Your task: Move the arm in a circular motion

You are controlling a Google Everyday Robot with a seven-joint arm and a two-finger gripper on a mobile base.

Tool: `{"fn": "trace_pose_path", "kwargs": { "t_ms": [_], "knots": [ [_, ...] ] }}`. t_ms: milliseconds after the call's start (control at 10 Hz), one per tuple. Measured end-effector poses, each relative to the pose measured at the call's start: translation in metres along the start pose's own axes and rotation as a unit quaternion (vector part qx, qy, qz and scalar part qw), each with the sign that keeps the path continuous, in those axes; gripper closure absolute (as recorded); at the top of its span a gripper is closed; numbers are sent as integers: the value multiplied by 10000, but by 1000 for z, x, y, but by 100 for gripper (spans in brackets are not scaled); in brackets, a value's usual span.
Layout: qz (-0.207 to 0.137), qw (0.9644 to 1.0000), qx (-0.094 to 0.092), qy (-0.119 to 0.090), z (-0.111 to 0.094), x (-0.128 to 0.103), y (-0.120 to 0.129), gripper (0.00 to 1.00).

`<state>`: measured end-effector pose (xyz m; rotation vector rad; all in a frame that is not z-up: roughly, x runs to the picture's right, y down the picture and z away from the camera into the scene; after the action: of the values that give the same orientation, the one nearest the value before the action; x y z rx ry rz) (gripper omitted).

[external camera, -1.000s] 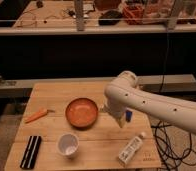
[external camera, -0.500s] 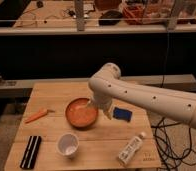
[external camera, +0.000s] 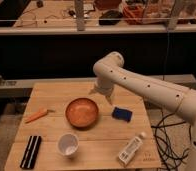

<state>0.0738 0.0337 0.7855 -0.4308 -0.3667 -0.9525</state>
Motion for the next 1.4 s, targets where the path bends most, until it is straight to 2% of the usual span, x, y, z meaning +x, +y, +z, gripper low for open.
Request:
{"fn": "trace_pose_path", "kwargs": {
  "t_ms": [300,400,600,700,900,1300,1400],
  "knots": [
    [602,9980,-33,170,-6,43,55,20],
    [893,9957,-84,224,-6,57,82,20],
    [1306,9910,-148,270,-5,65,115,20],
    [1425,9893,-164,271,-5,59,127,20],
    [1440,9889,-207,310,-11,32,147,20],
    [1213,9918,-283,273,-21,-40,160,20],
    [1042,9939,-291,205,-21,-63,149,20]
  ]
}}
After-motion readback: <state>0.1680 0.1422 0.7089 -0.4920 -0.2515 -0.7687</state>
